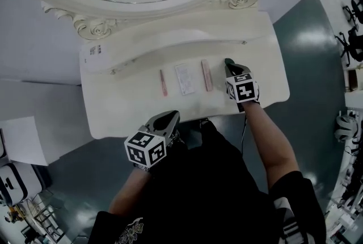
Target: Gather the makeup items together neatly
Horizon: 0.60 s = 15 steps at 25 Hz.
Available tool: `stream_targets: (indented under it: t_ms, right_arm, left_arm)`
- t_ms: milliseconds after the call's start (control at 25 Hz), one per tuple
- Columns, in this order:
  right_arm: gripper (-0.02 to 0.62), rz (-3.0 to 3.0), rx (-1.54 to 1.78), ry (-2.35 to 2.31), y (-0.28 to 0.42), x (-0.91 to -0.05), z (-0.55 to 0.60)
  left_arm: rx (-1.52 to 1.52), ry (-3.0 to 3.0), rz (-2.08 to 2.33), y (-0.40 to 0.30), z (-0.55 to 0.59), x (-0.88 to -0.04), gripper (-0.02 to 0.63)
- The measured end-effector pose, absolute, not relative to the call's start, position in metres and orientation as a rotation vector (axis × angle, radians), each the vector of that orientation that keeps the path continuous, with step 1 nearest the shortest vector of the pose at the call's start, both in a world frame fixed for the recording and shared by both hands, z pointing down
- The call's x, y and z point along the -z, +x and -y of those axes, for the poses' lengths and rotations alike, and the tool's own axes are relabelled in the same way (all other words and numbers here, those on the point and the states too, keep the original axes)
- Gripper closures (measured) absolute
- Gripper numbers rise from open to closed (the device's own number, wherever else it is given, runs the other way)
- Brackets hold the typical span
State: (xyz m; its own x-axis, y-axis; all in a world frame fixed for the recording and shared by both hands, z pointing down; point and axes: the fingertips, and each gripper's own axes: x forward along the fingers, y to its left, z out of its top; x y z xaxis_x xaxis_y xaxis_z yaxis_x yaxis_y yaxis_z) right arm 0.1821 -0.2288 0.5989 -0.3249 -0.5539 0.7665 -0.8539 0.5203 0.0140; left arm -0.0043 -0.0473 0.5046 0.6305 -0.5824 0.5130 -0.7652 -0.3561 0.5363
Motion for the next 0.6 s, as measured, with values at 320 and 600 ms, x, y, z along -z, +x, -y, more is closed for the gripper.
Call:
stream_targets:
  t_ms: [320, 600]
  right_arm:
    - [0.558, 1.976, -0.544, 1.144, 0.18, -0.609, 0.187]
    - [0.558, 1.961, -0.558, 1.175, 0.187, -0.616, 0.183]
  left_arm:
    - [-0.308, 2.118, 1.005, -0.006, 0.045, -0.499, 0.598]
    - [-0.328, 2.119, 0.993, -0.016, 0.036, -0.499, 0.598]
